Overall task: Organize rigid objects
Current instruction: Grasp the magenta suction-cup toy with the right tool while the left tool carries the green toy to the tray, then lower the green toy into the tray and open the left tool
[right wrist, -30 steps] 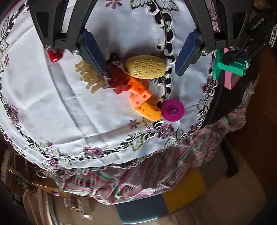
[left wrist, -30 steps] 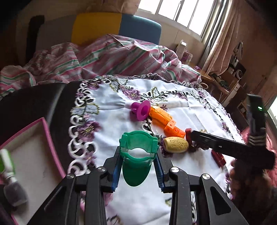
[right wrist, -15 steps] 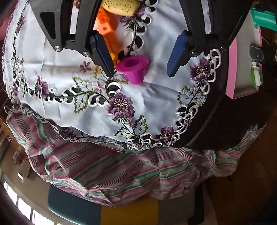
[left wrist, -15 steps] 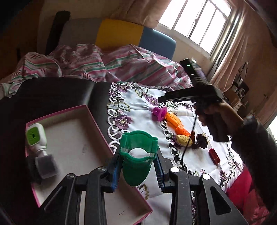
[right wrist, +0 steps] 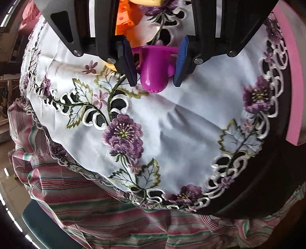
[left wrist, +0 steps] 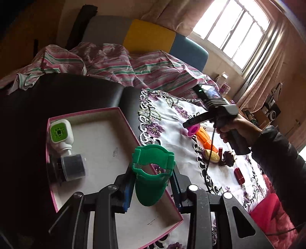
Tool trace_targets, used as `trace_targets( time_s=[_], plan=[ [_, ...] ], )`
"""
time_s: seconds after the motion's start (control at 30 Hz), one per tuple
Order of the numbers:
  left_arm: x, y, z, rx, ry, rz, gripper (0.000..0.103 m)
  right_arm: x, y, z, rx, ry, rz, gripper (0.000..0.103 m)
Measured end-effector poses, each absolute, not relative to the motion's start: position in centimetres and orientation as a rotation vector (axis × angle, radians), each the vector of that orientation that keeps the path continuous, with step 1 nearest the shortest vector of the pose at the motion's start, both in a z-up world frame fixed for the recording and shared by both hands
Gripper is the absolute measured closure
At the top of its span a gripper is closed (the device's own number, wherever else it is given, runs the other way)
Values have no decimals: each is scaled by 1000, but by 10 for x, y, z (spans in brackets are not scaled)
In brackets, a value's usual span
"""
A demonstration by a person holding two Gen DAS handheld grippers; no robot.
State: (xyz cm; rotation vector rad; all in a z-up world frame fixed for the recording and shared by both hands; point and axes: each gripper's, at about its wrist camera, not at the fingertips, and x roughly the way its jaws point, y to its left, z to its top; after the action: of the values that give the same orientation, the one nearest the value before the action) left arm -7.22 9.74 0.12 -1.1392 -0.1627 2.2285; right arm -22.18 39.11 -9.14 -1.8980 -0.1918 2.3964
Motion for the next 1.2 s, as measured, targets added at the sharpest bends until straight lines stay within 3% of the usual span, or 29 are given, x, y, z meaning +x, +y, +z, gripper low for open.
trace_targets(
  time_s=[0.2, 0.33, 0.57, 0.9, 1.2],
  plan=[
    [-64, 78, -2, -1161, -189, 2257, 68, -169, 373, -65, -1794, -133, 2548, 73],
    [-55, 63, -3, -1163, -199, 2293, 68, -137, 355, -55, -1743, 15, 2638, 73],
    [-42, 32, -8, -1190, -228, 2350, 68, -77, 334, -74, -1699, 157, 2672, 73],
    [-28, 8, -22, -1266, -242, 2400, 68, -52, 343, -83, -1563, 271, 2768, 73],
    [-39, 21, -36, -1316, -173, 2400, 68, -53, 339, -82, -1555, 229, 2764, 73]
  ],
)
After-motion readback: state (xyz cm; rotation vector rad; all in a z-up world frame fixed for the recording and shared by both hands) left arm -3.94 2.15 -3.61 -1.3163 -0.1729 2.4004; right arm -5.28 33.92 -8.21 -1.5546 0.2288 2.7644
